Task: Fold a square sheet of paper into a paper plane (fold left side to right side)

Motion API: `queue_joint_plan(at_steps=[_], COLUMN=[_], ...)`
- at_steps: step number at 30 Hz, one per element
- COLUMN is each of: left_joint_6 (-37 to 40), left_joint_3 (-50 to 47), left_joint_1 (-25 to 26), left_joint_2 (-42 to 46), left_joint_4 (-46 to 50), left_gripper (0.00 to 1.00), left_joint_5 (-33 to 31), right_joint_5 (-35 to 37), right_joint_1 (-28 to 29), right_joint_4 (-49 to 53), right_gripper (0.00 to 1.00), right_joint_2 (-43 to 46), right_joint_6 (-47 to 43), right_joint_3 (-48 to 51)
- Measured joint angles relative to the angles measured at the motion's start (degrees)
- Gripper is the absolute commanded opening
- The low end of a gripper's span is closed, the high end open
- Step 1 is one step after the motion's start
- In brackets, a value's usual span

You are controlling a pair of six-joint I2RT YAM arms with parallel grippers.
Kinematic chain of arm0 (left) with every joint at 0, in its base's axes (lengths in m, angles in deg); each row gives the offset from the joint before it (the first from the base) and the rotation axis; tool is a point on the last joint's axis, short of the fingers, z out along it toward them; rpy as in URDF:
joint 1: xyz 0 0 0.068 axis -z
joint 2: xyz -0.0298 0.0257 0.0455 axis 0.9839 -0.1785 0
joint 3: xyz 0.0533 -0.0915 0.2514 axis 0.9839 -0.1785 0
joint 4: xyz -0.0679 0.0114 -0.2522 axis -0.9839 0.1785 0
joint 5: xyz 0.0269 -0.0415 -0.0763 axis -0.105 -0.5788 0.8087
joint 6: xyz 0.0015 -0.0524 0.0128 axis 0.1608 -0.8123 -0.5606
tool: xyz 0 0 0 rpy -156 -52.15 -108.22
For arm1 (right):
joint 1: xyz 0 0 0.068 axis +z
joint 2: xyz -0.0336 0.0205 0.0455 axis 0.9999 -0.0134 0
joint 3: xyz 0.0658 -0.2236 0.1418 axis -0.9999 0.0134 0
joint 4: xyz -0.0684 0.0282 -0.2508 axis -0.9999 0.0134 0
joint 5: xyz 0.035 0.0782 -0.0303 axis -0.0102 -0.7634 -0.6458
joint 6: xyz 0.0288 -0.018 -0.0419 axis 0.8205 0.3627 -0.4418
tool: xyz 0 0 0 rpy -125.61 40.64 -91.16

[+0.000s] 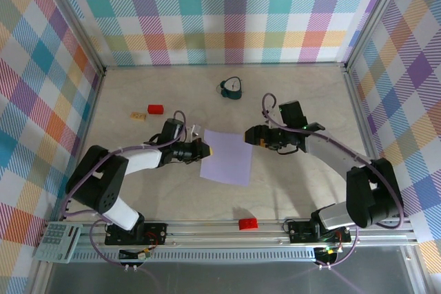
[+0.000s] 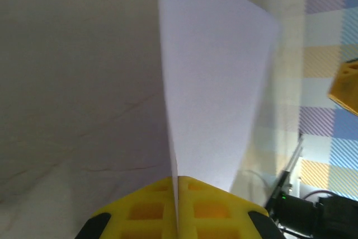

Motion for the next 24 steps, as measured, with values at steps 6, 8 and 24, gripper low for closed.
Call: queue_joint_plan(at_steps=[6,8,24], left_joint_6=[2.05,2.16,2.08], left_joint_3=[1.99,2.03,2.21], left_joint_1=[0.0,0.0,0.02], left_joint_2=[-1.92,-1.92,-1.53], left_joint_4=[4.17,4.42,6.21], left_gripper=[0.0,0.0,0.14], left_joint_5=[-4.04,-4.76,-6.1], right_joint_5=[0.94,1.2,2.73], right_joint_1=[0.09,0.2,3.91], right_joint_4=[-3.56,-4.42,-9.03], right_gripper=[0.56,0.48,0.04], right_joint_2=[-5.77,-7.45,-18.23], right_joint_6=[2.99,3.74,6.27], right_joint_3=[2.95,3.34,2.86])
